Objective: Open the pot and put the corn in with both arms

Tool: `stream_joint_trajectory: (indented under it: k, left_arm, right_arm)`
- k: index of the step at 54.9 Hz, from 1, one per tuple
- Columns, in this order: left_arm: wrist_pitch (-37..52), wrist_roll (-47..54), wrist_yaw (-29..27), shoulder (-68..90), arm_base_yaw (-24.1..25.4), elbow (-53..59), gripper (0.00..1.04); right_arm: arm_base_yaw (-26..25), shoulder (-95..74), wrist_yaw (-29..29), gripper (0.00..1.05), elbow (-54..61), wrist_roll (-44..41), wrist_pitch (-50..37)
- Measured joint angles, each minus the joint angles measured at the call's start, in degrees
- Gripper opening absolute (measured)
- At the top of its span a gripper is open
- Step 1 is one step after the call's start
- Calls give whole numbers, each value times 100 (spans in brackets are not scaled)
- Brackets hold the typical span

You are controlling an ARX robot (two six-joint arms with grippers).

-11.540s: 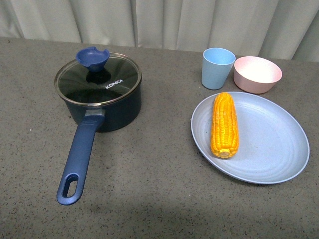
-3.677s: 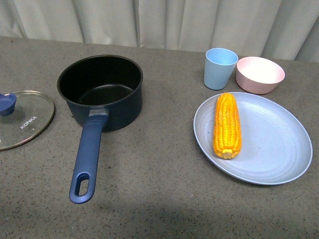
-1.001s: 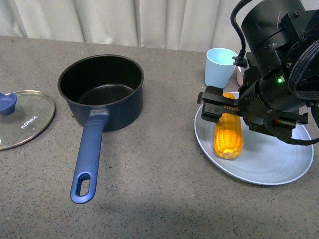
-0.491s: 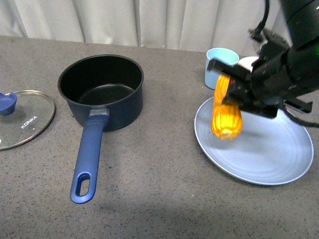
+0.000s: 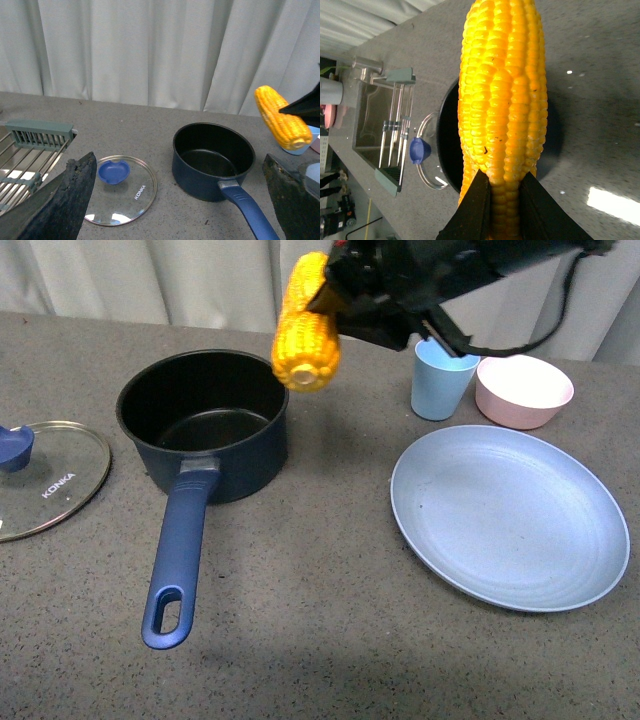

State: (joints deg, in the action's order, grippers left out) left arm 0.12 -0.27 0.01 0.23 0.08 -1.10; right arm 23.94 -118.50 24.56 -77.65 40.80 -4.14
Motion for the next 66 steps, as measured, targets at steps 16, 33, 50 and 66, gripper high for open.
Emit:
stream_joint_trajectory:
  k: [16,33,50,66]
  left_arm:
    - [0,0,-2,0,0,0,98]
    - [0,0,0,0,0,0,98]
    - [0,0,0,0,0,0,98]
    - [0,0,0,0,0,0,98]
  right_arm:
    - [667,-1021,-127,9,-1340,219,363]
    - [739,-1300,-201,40,-1661,293,501]
    - [691,-1152,-562,95,-1287,122,234]
    - [461,1139,-3626,96,1508,-2144,-1711]
